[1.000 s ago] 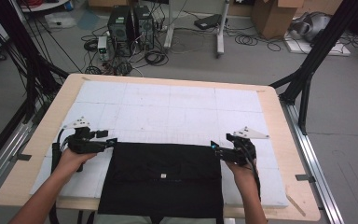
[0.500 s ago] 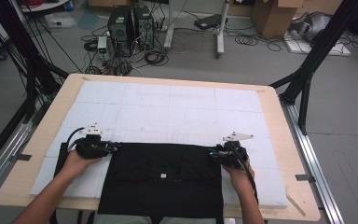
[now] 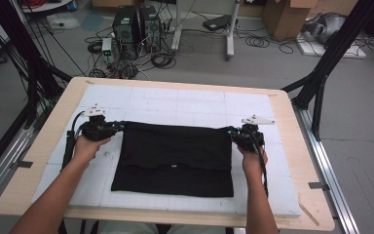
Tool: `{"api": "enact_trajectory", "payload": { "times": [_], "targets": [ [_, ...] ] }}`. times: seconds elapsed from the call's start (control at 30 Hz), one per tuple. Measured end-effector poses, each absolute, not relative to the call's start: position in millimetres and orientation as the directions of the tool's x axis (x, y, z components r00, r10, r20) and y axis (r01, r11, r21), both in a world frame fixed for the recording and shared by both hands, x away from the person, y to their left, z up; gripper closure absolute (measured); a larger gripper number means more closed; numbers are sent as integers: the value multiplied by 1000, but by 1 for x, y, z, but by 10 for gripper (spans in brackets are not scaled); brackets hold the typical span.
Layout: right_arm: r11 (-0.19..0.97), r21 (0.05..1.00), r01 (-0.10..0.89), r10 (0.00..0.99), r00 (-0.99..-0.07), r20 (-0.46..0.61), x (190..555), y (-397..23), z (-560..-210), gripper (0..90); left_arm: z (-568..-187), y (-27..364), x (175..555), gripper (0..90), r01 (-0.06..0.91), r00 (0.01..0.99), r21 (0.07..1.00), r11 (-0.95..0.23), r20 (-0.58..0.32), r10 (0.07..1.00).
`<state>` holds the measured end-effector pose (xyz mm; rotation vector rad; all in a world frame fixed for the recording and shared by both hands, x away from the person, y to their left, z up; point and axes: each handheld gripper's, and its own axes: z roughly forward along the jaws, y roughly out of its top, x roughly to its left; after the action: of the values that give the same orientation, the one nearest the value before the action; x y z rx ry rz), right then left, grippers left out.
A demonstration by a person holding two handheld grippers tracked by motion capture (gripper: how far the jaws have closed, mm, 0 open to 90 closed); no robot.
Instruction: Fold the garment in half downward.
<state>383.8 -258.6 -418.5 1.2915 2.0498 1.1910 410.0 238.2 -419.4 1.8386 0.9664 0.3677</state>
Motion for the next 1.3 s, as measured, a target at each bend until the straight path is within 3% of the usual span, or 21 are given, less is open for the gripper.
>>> {"api": "enact_trajectory", "payload": {
  "times": [0.2,0.23,0.3,0.4,0.5,0.63,0.77,0.93,1.13,1.3],
  "targets": [
    [169,845,507,911,-408,62,407,-251,-420,818,-422,233,429,813,491,566,863,-118,-213,797],
    [161,838,521,917,-394,68,408,-249,-423,761,-423,231,428,747,501,554,858,-115,-216,804],
    [150,823,548,928,-365,73,408,-246,-428,508,-421,231,423,517,501,546,859,-107,-218,809],
    [178,810,559,922,-383,61,400,-246,-425,370,-418,238,407,443,473,561,876,-93,-218,798],
    [199,809,554,910,-410,56,387,-246,-415,341,-419,244,392,375,497,570,863,-89,-248,783],
    [191,852,488,900,-433,46,361,-248,-407,381,-425,247,370,256,504,577,861,-72,-274,770],
    [123,867,483,901,-420,106,335,-258,-414,391,-433,248,348,262,501,604,862,-83,-279,747],
    [153,851,503,891,-443,102,309,-263,-431,499,-448,242,332,444,524,626,834,-170,-242,741],
    [153,829,538,874,-465,141,311,-259,-438,634,-458,236,334,574,558,608,806,-199,-234,758],
    [198,768,609,873,-465,143,313,-252,-448,704,-457,227,331,648,523,630,805,-281,-143,764]
  ]
}}
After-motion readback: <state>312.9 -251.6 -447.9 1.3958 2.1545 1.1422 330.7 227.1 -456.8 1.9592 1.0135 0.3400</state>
